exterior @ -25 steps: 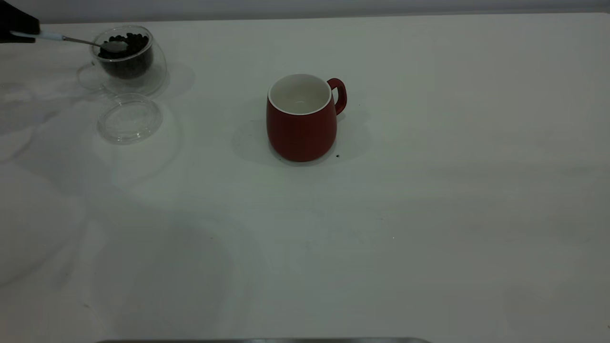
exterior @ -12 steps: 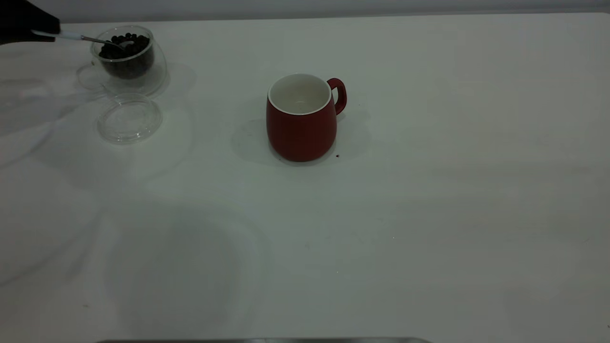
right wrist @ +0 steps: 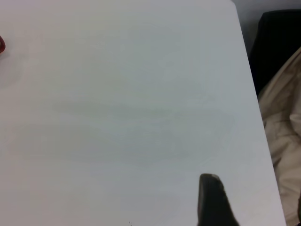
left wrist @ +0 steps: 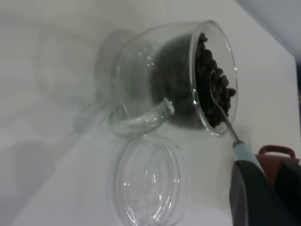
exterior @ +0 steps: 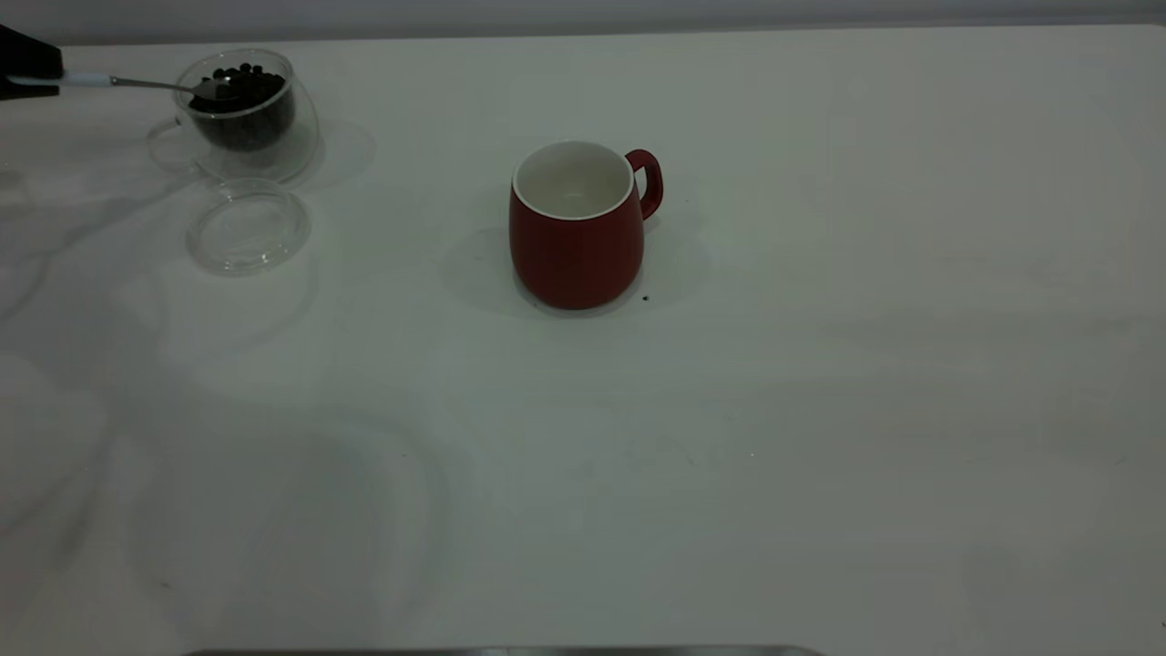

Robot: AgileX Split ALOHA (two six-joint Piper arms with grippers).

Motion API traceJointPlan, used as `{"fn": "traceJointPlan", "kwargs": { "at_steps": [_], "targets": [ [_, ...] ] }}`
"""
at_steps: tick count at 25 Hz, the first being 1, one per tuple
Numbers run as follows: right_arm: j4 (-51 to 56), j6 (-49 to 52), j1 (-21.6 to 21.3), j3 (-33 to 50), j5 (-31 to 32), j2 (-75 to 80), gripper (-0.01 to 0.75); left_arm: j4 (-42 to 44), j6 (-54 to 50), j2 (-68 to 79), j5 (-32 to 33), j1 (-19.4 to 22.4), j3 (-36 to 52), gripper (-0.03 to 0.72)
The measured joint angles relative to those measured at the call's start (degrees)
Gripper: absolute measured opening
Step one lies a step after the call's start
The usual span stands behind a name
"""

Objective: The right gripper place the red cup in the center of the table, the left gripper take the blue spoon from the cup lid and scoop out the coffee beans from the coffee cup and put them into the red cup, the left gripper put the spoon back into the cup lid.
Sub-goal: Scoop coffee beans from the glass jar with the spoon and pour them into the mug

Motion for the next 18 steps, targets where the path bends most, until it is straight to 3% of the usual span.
{"fn": "traceJointPlan", "kwargs": {
  "at_steps": [7,18],
  "targets": [
    [0.0,0.0,0.0,0.0,0.0,0.0,0.457,-2.5,1.2,0.0,5.0,0.0,0.0,0.126],
    [0.0,0.0,0.0,0.0,0.0,0.0,0.457,-4.5,0.9,0.0,5.5,-0.5,0.0,0.126]
  ]
}}
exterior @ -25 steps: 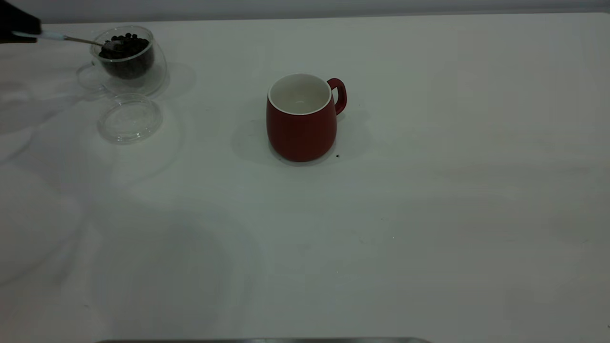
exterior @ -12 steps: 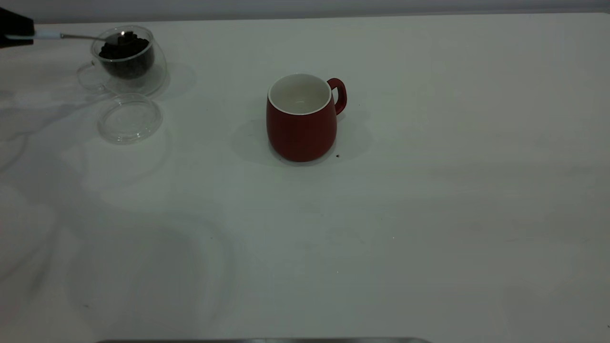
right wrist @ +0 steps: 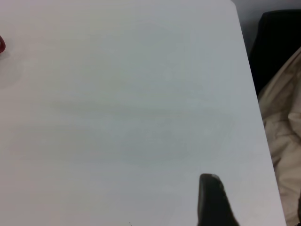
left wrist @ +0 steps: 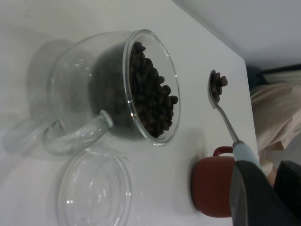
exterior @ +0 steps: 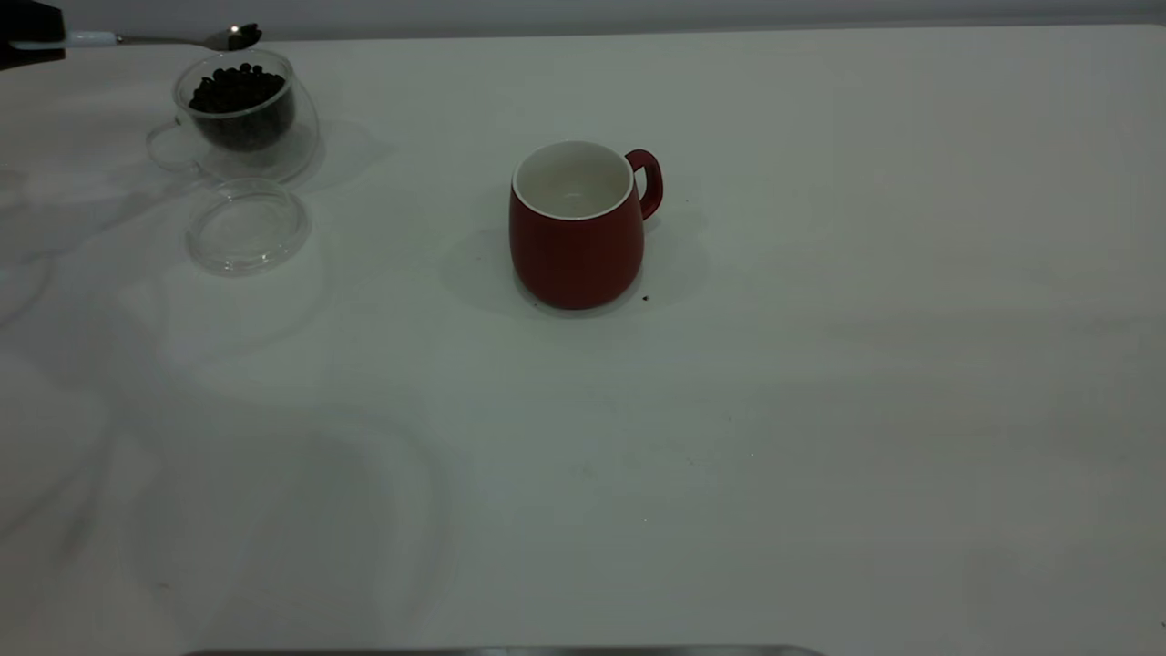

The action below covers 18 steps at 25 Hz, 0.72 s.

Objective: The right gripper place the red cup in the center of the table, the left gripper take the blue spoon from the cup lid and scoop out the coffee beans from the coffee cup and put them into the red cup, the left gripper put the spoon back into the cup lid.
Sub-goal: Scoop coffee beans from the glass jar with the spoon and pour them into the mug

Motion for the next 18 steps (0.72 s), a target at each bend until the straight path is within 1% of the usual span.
{"fn": "traceJointPlan", "kwargs": {
  "at_steps": [3,13,18],
  "targets": [
    [0.0,0.0,0.0,0.0,0.0,0.0,0.457,0.0,-0.3,0.0,0.0,-2.2,0.0,0.126],
    [0.0,0.0,0.0,0.0,0.0,0.0,0.457,1.8,-0.6,0.0,0.2,-12.8,0.0,0.126],
    [0.0,0.0,0.0,0.0,0.0,0.0,0.457,2.6,-0.6,0.0,0.2,-16.1,0.0,0.126]
  ]
}}
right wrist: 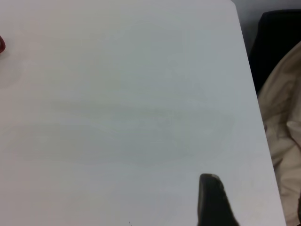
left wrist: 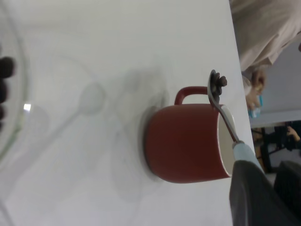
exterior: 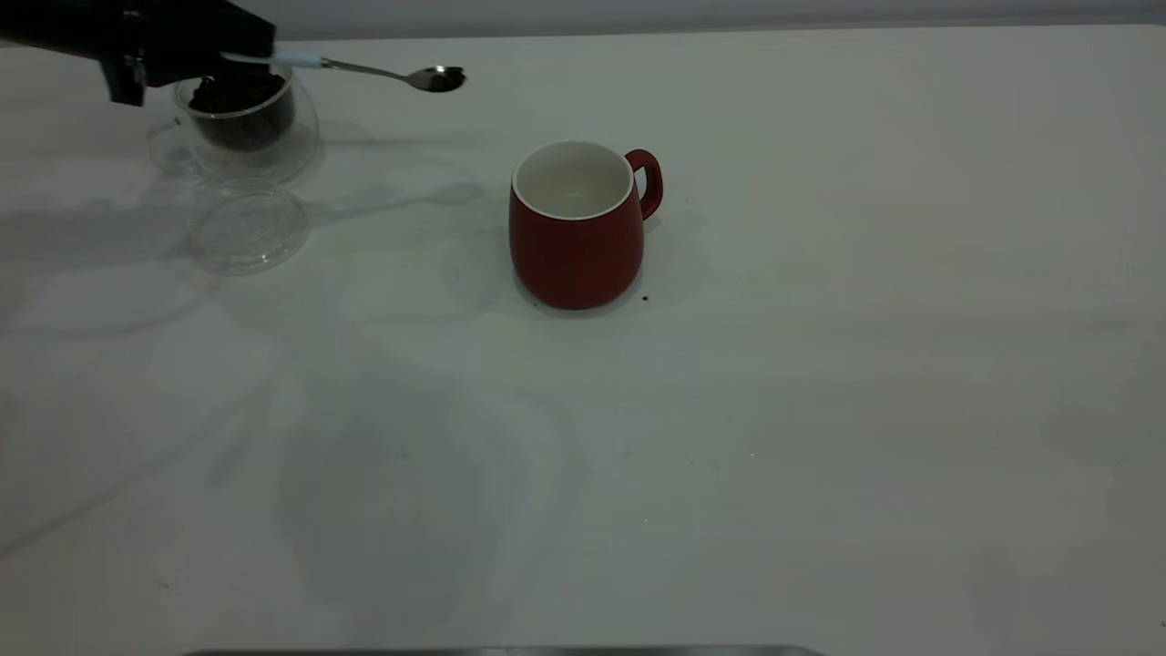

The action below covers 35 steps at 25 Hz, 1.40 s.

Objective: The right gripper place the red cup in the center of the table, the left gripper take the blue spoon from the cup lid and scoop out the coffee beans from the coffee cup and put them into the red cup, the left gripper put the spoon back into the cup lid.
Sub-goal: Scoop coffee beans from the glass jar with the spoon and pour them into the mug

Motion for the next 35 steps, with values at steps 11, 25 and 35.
{"fn": "traceJointPlan", "kwargs": {
  "at_steps": [11,25,35],
  "targets": [
    [0.0,0.0,0.0,0.0,0.0,0.0,0.457,0.0,-0.2,0.0,0.0,-6.0,0.0,0.126],
    [0.0,0.0,0.0,0.0,0.0,0.0,0.457,1.6,-0.3,0.0,0.0,-10.0,0.0,0.126],
    [0.0,0.0,0.0,0.0,0.0,0.0,0.457,8.1,1.3,0.0,-1.0,-11.8,0.0,0.126]
  ]
}}
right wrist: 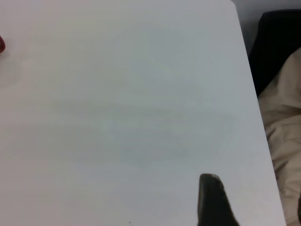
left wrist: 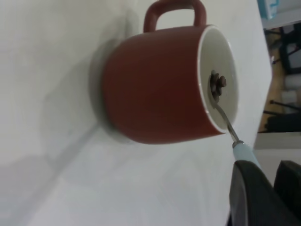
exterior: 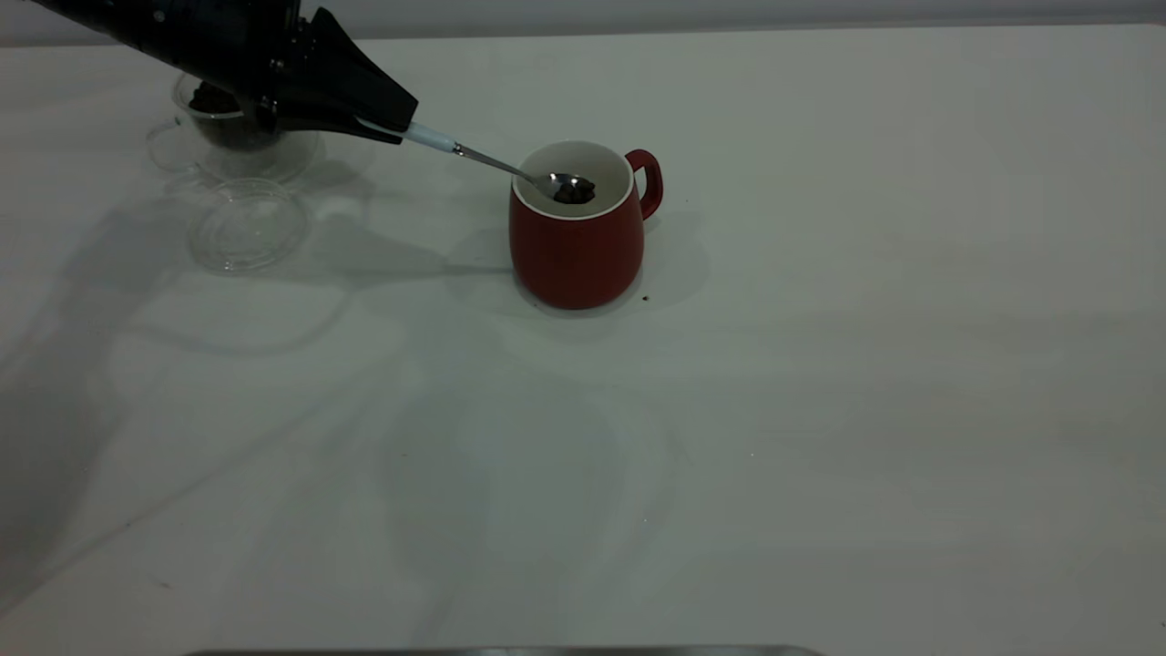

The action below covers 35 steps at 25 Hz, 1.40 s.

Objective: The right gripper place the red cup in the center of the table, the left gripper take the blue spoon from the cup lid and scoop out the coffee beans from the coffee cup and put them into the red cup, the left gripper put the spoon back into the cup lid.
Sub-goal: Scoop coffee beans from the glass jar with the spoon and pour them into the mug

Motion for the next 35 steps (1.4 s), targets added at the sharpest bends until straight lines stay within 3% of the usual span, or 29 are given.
{"fn": "traceJointPlan", "kwargs": {
  "at_steps": [10,20,35],
  "targets": [
    [0.0,0.0,0.0,0.0,0.0,0.0,0.457,0.1,13.7,0.0,-3.9,-4.2,0.0,0.126],
    [0.0,0.0,0.0,0.0,0.0,0.0,0.457,-5.5,17.8,0.0,-6.4,-4.3,0.0,0.126],
    [0.0,0.0,0.0,0.0,0.0,0.0,0.457,-6.5,19.2,-2.1,-7.2,-2.6,0.0,0.126]
  ]
}}
